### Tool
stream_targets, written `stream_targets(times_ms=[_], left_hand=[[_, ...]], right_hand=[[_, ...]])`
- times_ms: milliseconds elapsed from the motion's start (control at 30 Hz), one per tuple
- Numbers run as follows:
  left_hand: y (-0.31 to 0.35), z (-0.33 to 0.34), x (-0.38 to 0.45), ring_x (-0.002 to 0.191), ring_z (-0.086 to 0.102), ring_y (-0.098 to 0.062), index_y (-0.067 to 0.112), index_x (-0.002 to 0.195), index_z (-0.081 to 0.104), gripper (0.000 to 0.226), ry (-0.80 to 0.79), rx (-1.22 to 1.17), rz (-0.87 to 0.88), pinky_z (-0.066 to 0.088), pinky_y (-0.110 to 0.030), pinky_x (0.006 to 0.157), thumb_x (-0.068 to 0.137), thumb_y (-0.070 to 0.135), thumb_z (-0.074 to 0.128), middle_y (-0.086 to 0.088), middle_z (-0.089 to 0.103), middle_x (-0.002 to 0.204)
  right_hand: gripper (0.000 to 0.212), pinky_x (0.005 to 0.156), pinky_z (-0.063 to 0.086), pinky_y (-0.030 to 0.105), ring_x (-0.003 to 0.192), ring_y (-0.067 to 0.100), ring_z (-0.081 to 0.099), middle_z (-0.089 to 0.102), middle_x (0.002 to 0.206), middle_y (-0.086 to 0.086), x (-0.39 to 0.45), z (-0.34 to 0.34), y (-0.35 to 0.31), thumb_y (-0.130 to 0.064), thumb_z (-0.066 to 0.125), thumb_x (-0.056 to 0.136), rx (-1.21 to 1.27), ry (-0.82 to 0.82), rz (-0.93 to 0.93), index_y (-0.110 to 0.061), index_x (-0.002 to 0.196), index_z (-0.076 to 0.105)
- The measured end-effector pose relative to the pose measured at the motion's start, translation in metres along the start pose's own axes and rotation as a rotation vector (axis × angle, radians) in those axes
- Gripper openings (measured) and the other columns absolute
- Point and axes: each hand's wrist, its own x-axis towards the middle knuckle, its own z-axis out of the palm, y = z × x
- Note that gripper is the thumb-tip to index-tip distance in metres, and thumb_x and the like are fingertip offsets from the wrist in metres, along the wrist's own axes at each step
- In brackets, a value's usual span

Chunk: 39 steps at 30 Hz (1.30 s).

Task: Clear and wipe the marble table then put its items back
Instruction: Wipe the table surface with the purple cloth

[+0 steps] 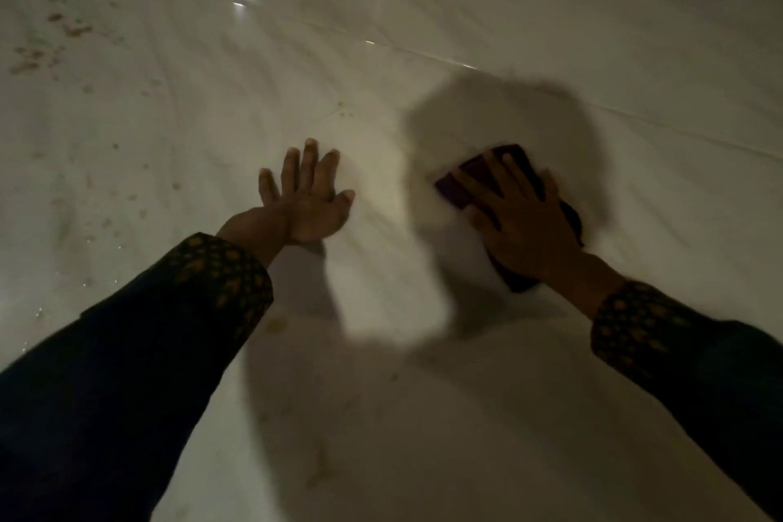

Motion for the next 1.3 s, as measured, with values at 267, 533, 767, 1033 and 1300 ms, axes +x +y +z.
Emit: stream_targets(times_ms=[267, 533, 767, 1033, 1300], left_hand=[[0.007, -0.016, -0.024, 0.148, 0.009, -0.029, 0.019, 0.153, 0.019, 0.058, 0.053, 0.031, 0.031, 0.006, -0.053, 0.119, 0.101, 0.044, 0.028, -0.008, 0.011, 0.161], [-0.056, 0.028, -0.183, 0.136, 0.04, -0.033, 0.006, 0.141, 0.044, 0.067, 0.371, -0.156, 0.146, 0.028, -0.053, 0.111, 0.094, 0.049, 0.024, -0.015, 0.044, 0.146], [-0.135, 0.104, -0.32, 0.144, 0.025, -0.028, 0.012, 0.144, 0.039, 0.053, 0.522, -0.059, -0.237, 0.013, -0.051, 0.119, 0.101, 0.04, 0.032, -0.012, 0.035, 0.153], [-0.145, 0.119, -0.342, 0.146, 0.018, -0.03, 0.005, 0.145, 0.032, 0.053, 0.642, -0.241, -0.566, 0.002, -0.049, 0.121, 0.103, 0.035, 0.022, -0.016, 0.026, 0.156], [-0.158, 0.124, -0.334, 0.142, 0.027, -0.034, 0.003, 0.137, 0.041, 0.047, 0.693, -0.228, -0.613, 0.015, -0.049, 0.119, 0.1, 0.03, 0.028, -0.02, 0.034, 0.151]], right_hand=[[0.052, 0.116, 0.006, 0.06, 0.149, 0.03, 0.001, 0.005, 0.163, 0.004, -0.157, 0.026, -0.111, -0.052, 0.021, 0.099, 0.043, -0.019, -0.101, -0.047, 0.15, 0.012], [0.054, 0.115, 0.008, 0.06, 0.149, 0.026, 0.005, 0.013, 0.162, 0.002, -0.138, 0.021, -0.062, -0.058, 0.014, 0.097, 0.057, -0.031, -0.095, -0.045, 0.15, 0.016], [0.063, 0.112, 0.005, 0.067, 0.148, 0.037, 0.004, 0.007, 0.161, 0.017, -0.145, 0.034, -0.135, -0.056, 0.014, 0.095, 0.004, 0.018, 0.029, -0.033, 0.154, 0.013], [0.056, 0.117, 0.007, 0.056, 0.149, 0.028, 0.008, 0.007, 0.163, 0.004, -0.255, 0.05, -0.21, -0.054, 0.026, 0.098, -0.003, -0.05, -0.381, -0.041, 0.152, 0.016], [0.071, 0.114, 0.011, 0.063, 0.147, 0.04, 0.006, 0.007, 0.159, 0.022, -0.168, 0.041, -0.164, -0.068, 0.013, 0.09, 0.007, 0.062, 0.177, -0.035, 0.153, 0.015]])
